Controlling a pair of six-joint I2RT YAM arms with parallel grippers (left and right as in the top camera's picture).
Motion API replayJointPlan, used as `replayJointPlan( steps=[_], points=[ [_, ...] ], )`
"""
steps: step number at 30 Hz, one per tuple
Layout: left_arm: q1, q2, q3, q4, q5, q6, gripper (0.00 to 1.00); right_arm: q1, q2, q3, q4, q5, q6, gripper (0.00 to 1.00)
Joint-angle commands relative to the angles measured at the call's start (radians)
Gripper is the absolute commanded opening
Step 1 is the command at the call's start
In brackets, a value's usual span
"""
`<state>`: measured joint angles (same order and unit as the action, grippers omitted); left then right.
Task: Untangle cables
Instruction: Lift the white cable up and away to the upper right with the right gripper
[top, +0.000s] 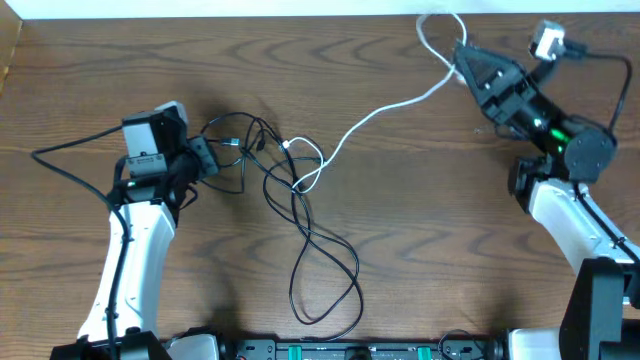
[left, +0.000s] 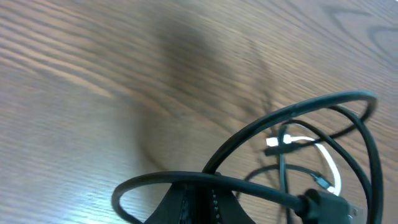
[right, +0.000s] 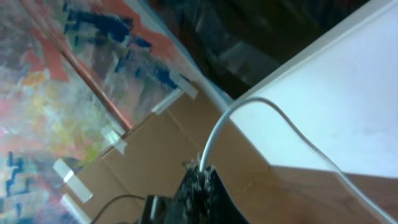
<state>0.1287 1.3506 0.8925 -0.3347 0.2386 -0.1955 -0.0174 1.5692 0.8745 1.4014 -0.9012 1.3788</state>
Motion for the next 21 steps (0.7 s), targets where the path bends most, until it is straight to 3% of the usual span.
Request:
replayJointPlan(
  steps=[1,8,17,21],
  points=[
    [-0.050,0.002,0.003,0.005,0.016,-0.032,0.08,0.026,-0.016,0.143,-0.084,0.034,0.010,0.01],
    [-0.147,0.003,0.003,0.007,-0.021,-0.031,0.08,0.053,-0.016,0.480,-0.492,0.028,-0.077,0.01],
    [-0.154,0.004,0.003,-0.002,-0.042,-0.031,0.08,0.039,-0.016,0.921,-0.941,0.112,-0.266,0.01],
    [-0.154,0.018,0.003,-0.002,-0.069,-0.031,0.08,0.010,-0.016,1.035,-0.992,0.162,-0.273,0.01]
  ],
)
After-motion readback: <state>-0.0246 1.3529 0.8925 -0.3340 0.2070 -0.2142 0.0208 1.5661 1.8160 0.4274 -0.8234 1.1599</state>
